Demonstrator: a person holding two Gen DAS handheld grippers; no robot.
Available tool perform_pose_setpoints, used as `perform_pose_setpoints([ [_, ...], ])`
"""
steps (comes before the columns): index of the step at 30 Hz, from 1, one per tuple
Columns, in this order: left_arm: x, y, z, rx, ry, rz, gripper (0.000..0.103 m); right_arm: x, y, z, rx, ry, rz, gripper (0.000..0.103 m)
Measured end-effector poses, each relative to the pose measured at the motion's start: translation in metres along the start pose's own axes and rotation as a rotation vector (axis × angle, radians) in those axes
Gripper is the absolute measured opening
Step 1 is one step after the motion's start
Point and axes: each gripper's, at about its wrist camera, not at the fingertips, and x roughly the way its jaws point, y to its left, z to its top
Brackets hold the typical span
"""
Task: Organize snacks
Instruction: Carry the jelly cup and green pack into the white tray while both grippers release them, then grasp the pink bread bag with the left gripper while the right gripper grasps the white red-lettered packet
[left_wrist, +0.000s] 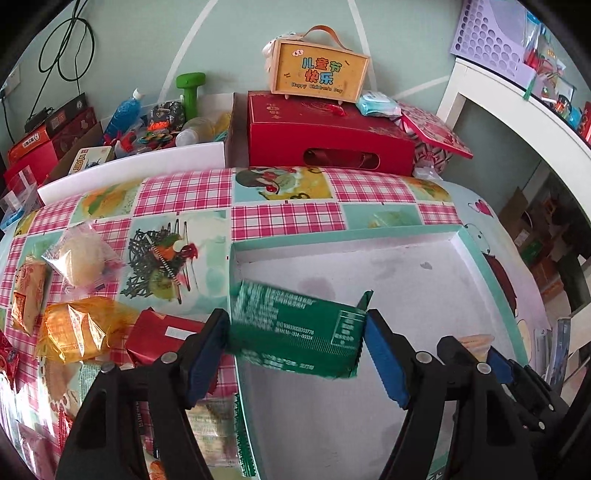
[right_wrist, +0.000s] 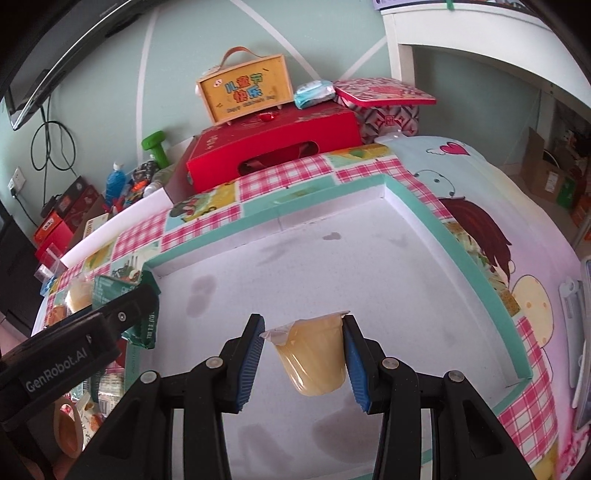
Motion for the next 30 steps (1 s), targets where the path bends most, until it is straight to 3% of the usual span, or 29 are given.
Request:
perform_pose_setpoints([
  [3, -0.006, 0.0, 0.001, 0.009, 0.0, 0.009, 0.083, 0.001, -0.001, 0.0, 0.002, 0.009, -0.01, 0.046],
  [8, -0.016, 0.01, 0.002, -0.006, 0.027, 0.069, 0.083, -0.002, 0.002, 0.0, -0.013, 0.011, -0.026, 0.047],
  [9, -0.019, 0.014, 0.002, -0.018, 0.034, 0.083, 0.083, -0.003, 0.003, 0.0, -0.019, 0.007, -0.024, 0.05],
  [11, -0.024, 0.026, 0.001, -0.045, 0.044, 0.114, 0.083, -0.005, 0.006, 0.001, -0.035, 0.008, -0.029, 0.076],
  [15, -0.03, 0.057, -0.004, -0.138, 0.086, 0.194, 0.084, -0.008, 0.013, 0.0, -0.058, 0.009, -0.022, 0.08],
  [17, -0.033, 0.073, -0.009, -0.173, 0.103, 0.245, 0.091, -0.01, 0.018, -0.001, -0.072, 0.008, -0.018, 0.091],
  [20, -0.039, 0.098, -0.021, -0.205, 0.118, 0.324, 0.092, -0.013, 0.029, -0.004, -0.105, 0.004, -0.012, 0.1],
  [25, -0.047, 0.135, -0.04, -0.251, 0.159, 0.387, 0.092, -0.02, 0.05, -0.008, -0.132, 0.021, 0.007, 0.103],
  [30, -0.063, 0.156, -0.055, -0.279, 0.164, 0.376, 0.092, -0.021, 0.073, -0.018, -0.164, 0.084, 0.013, 0.103],
])
